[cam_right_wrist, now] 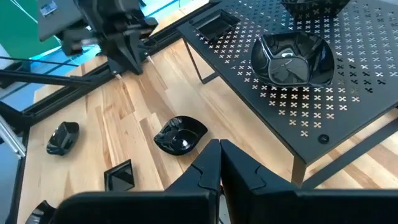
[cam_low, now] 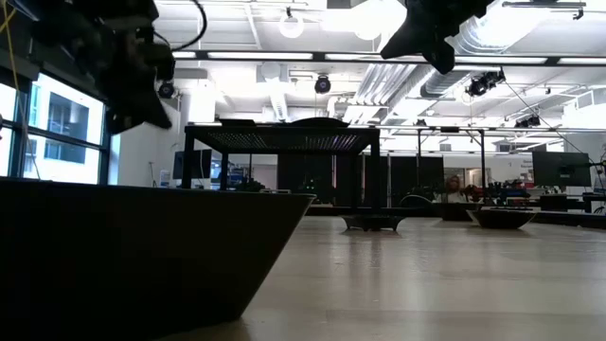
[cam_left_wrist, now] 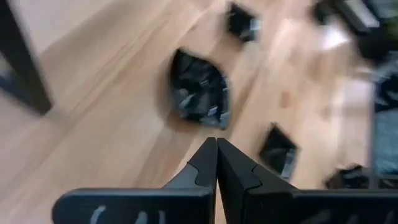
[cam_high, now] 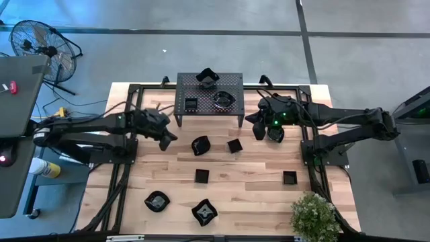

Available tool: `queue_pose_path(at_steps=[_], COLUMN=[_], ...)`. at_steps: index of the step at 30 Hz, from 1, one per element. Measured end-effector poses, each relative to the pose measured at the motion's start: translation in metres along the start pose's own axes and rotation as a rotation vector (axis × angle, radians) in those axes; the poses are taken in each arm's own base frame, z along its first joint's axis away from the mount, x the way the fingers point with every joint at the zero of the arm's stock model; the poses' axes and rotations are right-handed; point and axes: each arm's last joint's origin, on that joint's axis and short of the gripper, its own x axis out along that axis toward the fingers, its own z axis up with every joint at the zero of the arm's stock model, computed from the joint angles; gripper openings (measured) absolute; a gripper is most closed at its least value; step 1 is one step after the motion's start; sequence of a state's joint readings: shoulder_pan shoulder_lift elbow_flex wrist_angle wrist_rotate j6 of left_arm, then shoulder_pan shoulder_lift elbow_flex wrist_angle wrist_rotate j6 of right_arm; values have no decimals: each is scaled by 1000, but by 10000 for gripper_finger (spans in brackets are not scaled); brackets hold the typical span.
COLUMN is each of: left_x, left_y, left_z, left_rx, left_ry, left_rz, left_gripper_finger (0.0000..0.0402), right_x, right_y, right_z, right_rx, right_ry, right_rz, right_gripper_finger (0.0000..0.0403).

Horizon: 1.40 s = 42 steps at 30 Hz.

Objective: Pick & Place Mini shaped plates
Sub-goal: Stack the black leaf shaped plate on top of the black leaf shaped plate on the shelf

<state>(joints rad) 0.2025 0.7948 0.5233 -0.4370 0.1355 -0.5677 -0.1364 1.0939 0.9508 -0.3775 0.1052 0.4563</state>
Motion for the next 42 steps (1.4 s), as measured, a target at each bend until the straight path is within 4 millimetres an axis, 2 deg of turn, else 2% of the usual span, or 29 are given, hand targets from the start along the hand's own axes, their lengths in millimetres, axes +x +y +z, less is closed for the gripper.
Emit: queue_pose_path(at_steps=[7, 17, 23, 28, 34, 39, 42], left_x=[34, 91, 113, 121, 122, 113, 102], left_y=[-4, 2, 5, 7, 6, -14, -31], left_z=[-9, -11, -13, -16, -14, 9, 32], left_rx=[-165, -438, -497, -507, -445, -325, -211], left_ry=[9, 11, 6, 33, 38, 64, 66], left_rz=[44, 121, 118, 117, 106, 55, 45], left_gripper_finger=[7, 89, 98, 87, 10, 4, 3], right_x=[0, 1, 1, 1, 1, 1, 1], right_y=[-1, -10, -13, -16, -19, -19, -18], right_z=[1, 5, 6, 7, 9, 9, 8], right_rx=[-42, -117, -157, -179, -185, -183, -178], right_ry=[-1, -7, -6, -4, -5, -1, 11], right_rz=[-3, -22, -22, -19, -25, -9, 26], right_gripper_finger=[2, 1, 3, 1, 3, 1, 2])
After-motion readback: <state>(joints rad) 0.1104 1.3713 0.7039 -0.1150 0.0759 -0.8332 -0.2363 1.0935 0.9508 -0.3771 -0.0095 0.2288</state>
